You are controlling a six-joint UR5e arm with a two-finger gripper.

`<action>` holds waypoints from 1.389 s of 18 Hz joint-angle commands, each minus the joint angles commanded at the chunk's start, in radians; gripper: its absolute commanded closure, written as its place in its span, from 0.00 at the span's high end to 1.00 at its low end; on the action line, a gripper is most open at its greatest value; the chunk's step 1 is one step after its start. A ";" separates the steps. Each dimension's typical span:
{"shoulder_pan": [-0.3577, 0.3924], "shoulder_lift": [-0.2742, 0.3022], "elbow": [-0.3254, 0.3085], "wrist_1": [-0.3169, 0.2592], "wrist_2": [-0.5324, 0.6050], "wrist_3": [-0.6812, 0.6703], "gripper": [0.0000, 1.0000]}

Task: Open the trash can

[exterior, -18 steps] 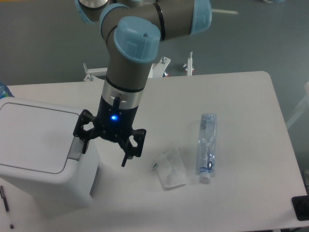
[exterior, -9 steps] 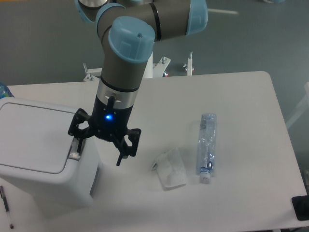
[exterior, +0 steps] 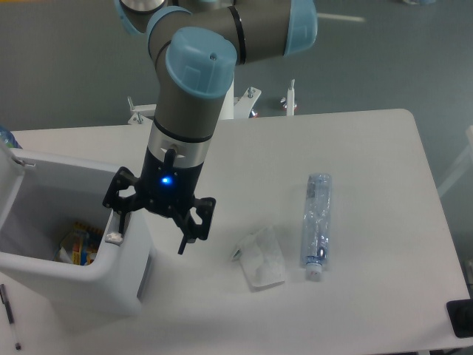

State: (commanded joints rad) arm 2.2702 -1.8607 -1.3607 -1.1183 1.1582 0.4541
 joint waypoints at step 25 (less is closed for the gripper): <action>0.351 -0.121 -0.037 0.089 0.138 0.423 1.00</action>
State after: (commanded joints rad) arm 2.6215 -1.9819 -1.3975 -1.0292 1.2961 0.8770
